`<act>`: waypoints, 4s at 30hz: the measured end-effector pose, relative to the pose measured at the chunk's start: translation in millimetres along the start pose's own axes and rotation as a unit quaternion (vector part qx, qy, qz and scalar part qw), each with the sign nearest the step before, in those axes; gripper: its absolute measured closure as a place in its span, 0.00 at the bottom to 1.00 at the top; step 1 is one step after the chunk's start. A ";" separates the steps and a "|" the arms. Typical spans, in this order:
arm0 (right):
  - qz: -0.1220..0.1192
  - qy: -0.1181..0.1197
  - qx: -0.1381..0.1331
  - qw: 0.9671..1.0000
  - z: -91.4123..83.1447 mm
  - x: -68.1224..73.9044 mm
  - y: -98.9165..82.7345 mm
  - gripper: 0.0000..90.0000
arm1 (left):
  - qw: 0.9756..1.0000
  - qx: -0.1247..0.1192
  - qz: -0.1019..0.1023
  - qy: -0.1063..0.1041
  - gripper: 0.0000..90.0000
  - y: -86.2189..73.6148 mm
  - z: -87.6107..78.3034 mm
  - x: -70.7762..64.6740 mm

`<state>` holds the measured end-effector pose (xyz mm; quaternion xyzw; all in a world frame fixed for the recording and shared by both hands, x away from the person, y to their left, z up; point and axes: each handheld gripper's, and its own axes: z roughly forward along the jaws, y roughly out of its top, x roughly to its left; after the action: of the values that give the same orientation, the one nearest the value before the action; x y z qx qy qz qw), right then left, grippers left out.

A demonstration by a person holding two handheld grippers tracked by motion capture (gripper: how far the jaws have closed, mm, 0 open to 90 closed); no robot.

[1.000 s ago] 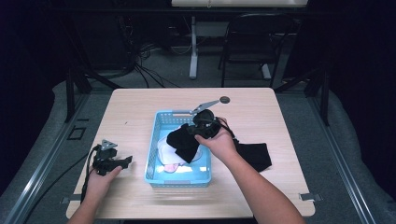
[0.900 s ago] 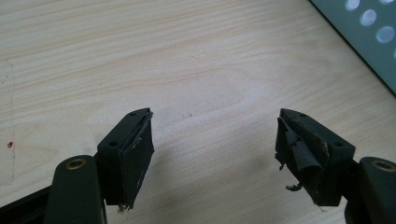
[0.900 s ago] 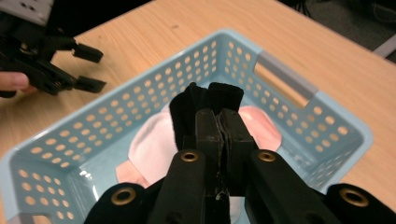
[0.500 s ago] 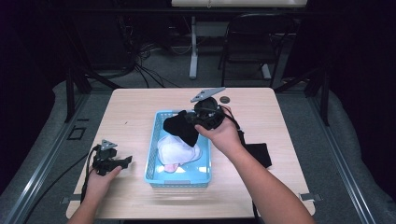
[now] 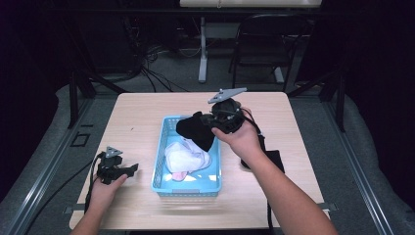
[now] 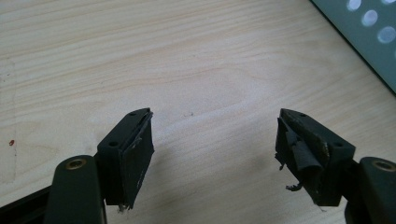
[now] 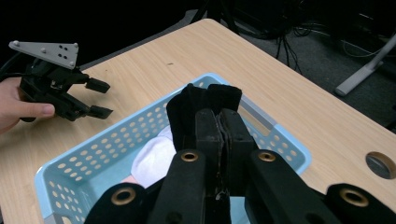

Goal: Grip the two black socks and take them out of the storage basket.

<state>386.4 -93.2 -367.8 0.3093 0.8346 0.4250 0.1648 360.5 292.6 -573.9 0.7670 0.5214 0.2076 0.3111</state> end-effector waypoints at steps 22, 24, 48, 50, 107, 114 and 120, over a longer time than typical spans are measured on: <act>0.032 -0.059 -0.001 0.998 -62.0 -38.8 -42.2 0.97 | 1.000 0.003 -0.001 0.002 0.31 -0.6 0.9 -0.5; 0.037 -0.061 0.000 0.997 -65.9 -41.1 -49.0 0.97 | 1.000 0.003 -0.001 0.002 0.31 -0.7 0.9 -0.5; 0.096 -0.070 0.025 0.993 -57.8 -52.6 -120.3 0.97 | 1.000 0.005 -0.002 0.004 0.31 -1.2 1.1 -0.2; 0.106 -0.071 0.026 0.992 -54.9 -54.5 -126.5 0.97 | 1.000 0.004 -0.003 0.004 0.31 -1.2 1.2 -0.2; 0.216 -0.161 0.019 0.963 -37.0 -101.9 -230.4 0.69 | 1.000 0.005 -0.015 0.015 0.31 -4.1 1.1 3.6; 0.185 -0.149 0.013 0.971 -38.8 -88.1 -218.9 0.64 | 1.000 0.008 -0.011 0.013 0.31 -3.3 1.1 3.3; 0.163 -0.139 0.018 0.977 -30.2 -74.7 -211.8 0.60 | 1.000 0.003 -0.009 0.011 0.31 -2.8 1.0 2.3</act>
<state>346.8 -255.3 -521.1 0.5000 0.7495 0.3840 0.2020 360.1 295.3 -576.5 0.7608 0.5323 0.2120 0.3048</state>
